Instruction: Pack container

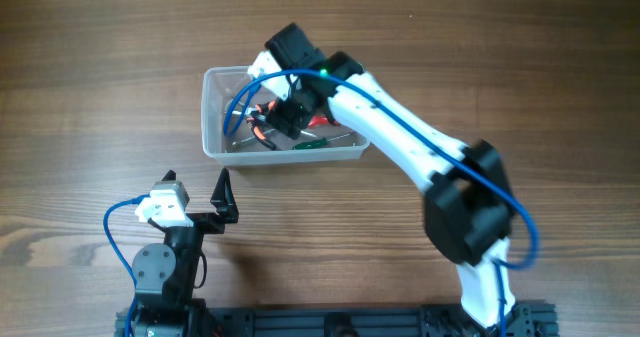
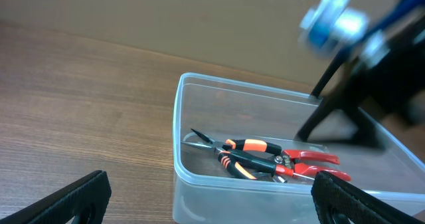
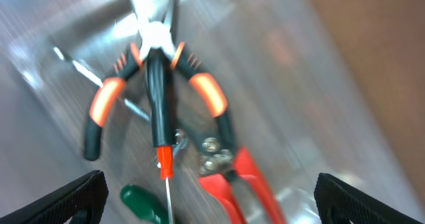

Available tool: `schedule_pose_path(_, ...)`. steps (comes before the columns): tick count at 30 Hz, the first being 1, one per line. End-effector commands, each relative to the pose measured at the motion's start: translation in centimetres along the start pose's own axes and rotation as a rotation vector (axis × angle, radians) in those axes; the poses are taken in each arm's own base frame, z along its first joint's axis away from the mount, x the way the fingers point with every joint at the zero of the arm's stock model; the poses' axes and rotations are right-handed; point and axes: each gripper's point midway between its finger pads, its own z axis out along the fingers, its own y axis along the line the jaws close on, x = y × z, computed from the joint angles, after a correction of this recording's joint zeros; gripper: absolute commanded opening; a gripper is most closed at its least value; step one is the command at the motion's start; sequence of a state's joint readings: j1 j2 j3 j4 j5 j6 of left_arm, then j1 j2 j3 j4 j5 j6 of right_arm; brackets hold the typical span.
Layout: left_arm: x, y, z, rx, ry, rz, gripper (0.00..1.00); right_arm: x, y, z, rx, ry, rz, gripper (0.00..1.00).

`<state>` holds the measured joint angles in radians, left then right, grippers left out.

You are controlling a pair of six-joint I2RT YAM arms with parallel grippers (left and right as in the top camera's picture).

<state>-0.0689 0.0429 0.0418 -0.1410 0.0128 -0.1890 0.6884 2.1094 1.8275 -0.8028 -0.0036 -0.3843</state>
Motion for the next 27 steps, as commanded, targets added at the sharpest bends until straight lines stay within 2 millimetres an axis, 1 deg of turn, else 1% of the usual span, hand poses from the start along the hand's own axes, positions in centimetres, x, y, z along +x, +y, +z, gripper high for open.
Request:
schedule_pose_path(1, 0.2, 0.2, 0.0, -0.009, 0.002, -0.010, 1.00, -6.3, -3.3, -14.3, 0.164, -0.310, 0.075, 1.00)
schedule_pose_path(3, 0.1, 0.2, 0.0, -0.009, 0.001, -0.010, 1.00, -7.1, -3.6, -19.0, 0.197, -0.405, 0.078, 1.00)
schedule_pose_path(4, 0.1, 0.2, 0.0, -0.009, 0.001, -0.010, 1.00, -7.3, -3.7, -21.4, 0.213, -0.449, 0.079, 0.99)
schedule_pose_path(6, 0.1, 0.2, 0.0, -0.009, 0.001, -0.010, 1.00, -7.2, -3.7, -25.5, 0.238, -0.520, 0.083, 1.00)
schedule_pose_path(7, 0.1, 0.2, 0.0, -0.009, 0.001, -0.010, 1.00, -7.1, -3.6, -26.8, 0.245, -0.542, 0.083, 1.00)
schedule_pose_path(9, 0.1, 0.2, 0.0, -0.009, 0.001, -0.010, 1.00, -6.7, -3.4, -30.3, 0.266, -0.601, 0.083, 1.00)
schedule_pose_path(10, 0.1, 0.2, 0.0, -0.009, 0.001, -0.010, 1.00, -6.5, -3.3, -31.6, 0.275, -0.624, 0.083, 1.00)
schedule_pose_path(12, 0.1, 0.2, 0.0, -0.009, 0.001, -0.010, 1.00, -5.7, -3.1, -33.3, 0.288, -0.636, 0.081, 1.00)
schedule_pose_path(14, 0.1, 0.2, 0.0, -0.009, 0.001, -0.010, 1.00, -4.0, -3.3, -34.4, 0.330, -0.600, 0.079, 0.99)
schedule_pose_path(16, 0.2, 0.2, 0.0, -0.009, 0.002, -0.010, 1.00, -3.2, -3.1, -35.5, 0.341, -0.600, 0.075, 0.99)
schedule_pose_path(19, 0.1, 0.2, 0.0, -0.009, 0.001, -0.010, 1.00, -1.8, -4.6, -37.3, 0.438, -0.593, 0.119, 1.00)
schedule_pose_path(21, 0.1, 0.2, 0.0, -0.009, 0.001, -0.010, 1.00, -0.3, -6.2, -39.1, 0.535, -0.587, 0.167, 1.00)
schedule_pose_path(23, 0.2, 0.2, 0.0, -0.009, 0.002, -0.010, 1.00, 1.0, -7.2, -40.8, 0.591, -0.597, 0.223, 1.00)
schedule_pose_path(25, 0.1, 0.2, 0.0, -0.009, 0.001, -0.010, 1.00, 3.2, -7.8, -42.6, 0.622, -0.605, 0.296, 1.00)
schedule_pose_path(26, 0.1, 0.2, 0.0, -0.009, 0.001, -0.010, 1.00, 4.1, -7.9, -43.2, 0.627, -0.607, 0.326, 1.00)
schedule_pose_path(27, 0.2, 0.2, 0.0, -0.009, 0.002, -0.010, 1.00, 5.6, -7.9, -44.1, 0.632, -0.607, 0.377, 1.00)
